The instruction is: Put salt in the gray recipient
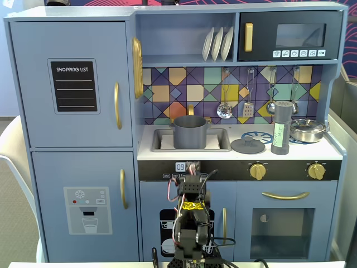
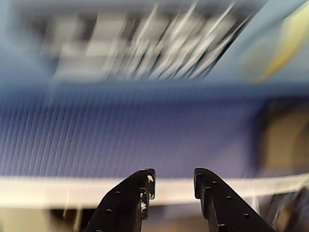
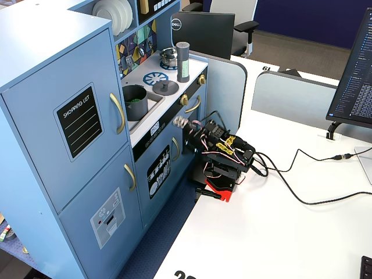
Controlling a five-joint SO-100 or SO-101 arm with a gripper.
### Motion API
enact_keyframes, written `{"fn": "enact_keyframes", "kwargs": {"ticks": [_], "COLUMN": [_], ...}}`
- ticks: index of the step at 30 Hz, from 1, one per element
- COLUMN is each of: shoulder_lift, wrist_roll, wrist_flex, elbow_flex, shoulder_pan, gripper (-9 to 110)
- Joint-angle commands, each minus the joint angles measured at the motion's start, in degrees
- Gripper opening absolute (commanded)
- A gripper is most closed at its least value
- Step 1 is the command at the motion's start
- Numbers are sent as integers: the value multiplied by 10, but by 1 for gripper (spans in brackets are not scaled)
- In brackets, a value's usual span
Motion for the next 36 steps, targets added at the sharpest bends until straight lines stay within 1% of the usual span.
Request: {"fn": "enact_keyframes", "kwargs": {"ticks": [1,3,5,9,14,17,20,23,24,27,31,36], "shoulder_lift": [-51,-84,-117,-160,-208,-249,-293,-344,-359,-412,-482,-555], "wrist_roll": [-29,4,10,27,-3,-11,-11,-6,-6,9,29,61], "wrist_flex": [0,-14,-43,-159,-347,-416,-495,-591,-603,-642,-658,-737], "elbow_flex": [-157,-221,-279,-352,-374,-388,-395,-396,-402,-420,-455,-475], "shoulder_pan": [80,138,192,287,352,364,378,390,395,407,413,414], "gripper": [0,0,0,0,0,1,18,28,31,45,54,60]}}
